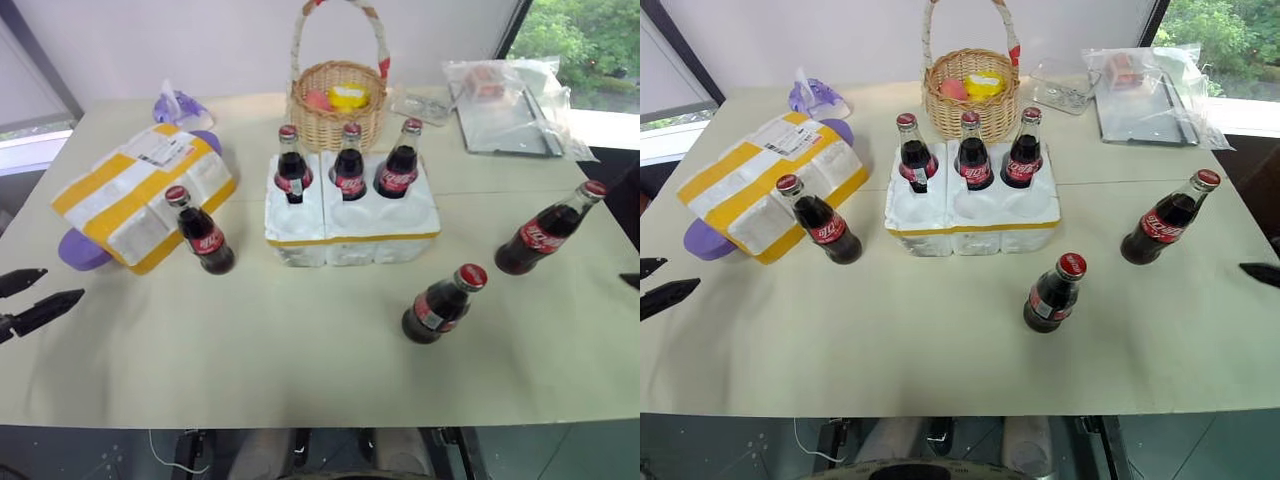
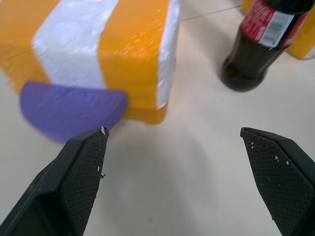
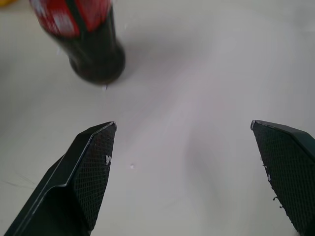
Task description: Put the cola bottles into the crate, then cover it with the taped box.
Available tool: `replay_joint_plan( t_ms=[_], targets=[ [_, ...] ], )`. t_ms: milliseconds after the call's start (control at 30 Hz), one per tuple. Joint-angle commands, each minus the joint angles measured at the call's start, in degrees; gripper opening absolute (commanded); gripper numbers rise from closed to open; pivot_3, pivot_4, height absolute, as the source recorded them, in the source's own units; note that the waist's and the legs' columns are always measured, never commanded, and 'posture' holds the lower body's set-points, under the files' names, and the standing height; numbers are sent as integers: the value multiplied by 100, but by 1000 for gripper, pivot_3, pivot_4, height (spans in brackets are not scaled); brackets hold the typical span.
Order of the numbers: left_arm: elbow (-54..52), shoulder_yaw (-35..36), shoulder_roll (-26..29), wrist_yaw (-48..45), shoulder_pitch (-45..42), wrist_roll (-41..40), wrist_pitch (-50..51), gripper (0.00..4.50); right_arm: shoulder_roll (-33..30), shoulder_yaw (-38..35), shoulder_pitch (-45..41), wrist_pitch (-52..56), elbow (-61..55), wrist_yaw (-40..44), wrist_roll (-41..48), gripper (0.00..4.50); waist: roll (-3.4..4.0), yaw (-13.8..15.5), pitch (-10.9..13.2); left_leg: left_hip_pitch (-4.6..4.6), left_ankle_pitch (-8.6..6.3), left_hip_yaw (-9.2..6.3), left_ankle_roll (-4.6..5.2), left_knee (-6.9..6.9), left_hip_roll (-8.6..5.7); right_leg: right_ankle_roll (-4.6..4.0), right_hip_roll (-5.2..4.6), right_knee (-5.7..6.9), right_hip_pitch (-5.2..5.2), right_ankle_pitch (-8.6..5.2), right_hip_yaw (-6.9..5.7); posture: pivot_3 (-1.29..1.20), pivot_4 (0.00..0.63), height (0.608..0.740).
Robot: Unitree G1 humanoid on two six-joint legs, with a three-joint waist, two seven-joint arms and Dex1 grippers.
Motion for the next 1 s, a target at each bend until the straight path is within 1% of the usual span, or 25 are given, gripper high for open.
replay_joint_plan(
  t_ms=[33,67,133,233,300,400,467,567,700,900,1000],
  targets=[
    [-423,-68,206,-64,-400,-483,428,4450,-501,127,-752,549,-340,477,55,4500,1,-1,2,0,0,1,0,0,2,-1,1,0,-2,1,1,0,150,740],
    [-504,-91,213,-68,-482,-547,526,4450,-550,199,-930,644,-365,533,28,4500,1,2,2,0,0,2,-1,1,5,-3,2,0,-1,2,1,0,150,740],
    [-833,-364,260,-122,-696,-583,528,4450,-618,498,-1619,1086,-816,566,202,4500,1,-4,3,0,-1,1,-1,2,8,-4,5,0,-1,2,0,0,150,740],
    [-1142,-840,282,-91,-1119,-583,529,4450,-585,993,-2306,1753,-1699,566,765,4500,9,-7,8,-1,-1,15,-2,0,7,-3,3,-1,-7,3,14,0,150,740],
    [-1144,-1183,256,-38,-1428,-480,493,4450,-437,1270,-2606,2123,-2216,566,1013,4500,5,4,10,-1,0,15,-2,-2,7,-2,4,0,-10,4,15,0,150,740],
    [-1048,-1758,160,30,-1871,-265,378,4450,-38,1529,-2960,2725,-2988,566,1254,4500,2,6,12,-3,0,15,-4,-5,7,-2,5,0,-14,5,15,0,150,740],
    [-918,-2067,92,23,-2113,-127,241,4450,193,1594,-3034,3097,-3492,566,1445,4500,2,17,12,-4,-1,15,-3,-3,5,1,5,0,-14,8,15,0,150,740],
    [-623,-2526,-93,109,-2563,69,116,4450,639,1506,-3016,3652,-4360,539,1830,4500,2,44,13,-7,2,15,-1,-2,3,3,4,3,-19,16,15,0,150,740],
    [-523,-2873,-367,248,-2950,190,64,4450,1115,1435,-2898,4112,-5293,278,2161,4500,-7,71,17,-11,25,13,-16,1,2,3,4,6,-20,17,15,0,150,740],
    [-485,-3183,-457,237,-2775,531,-253,4450,1458,1354,-2765,4451,-5927,-72,2422,4500,-12,61,20,-15,22,14,-8,7,-10,7,-2,2,-19,19,19,0,150,740],
    [-354,-3320,-628,341,-2894,645,-339,4450,1627,1271,-2804,4639,-6054,-293,2574,4500,-12,62,19,-15,23,14,-8,7,-8,7,-1,3,-20,19,19,0,150,740]
  ],
)
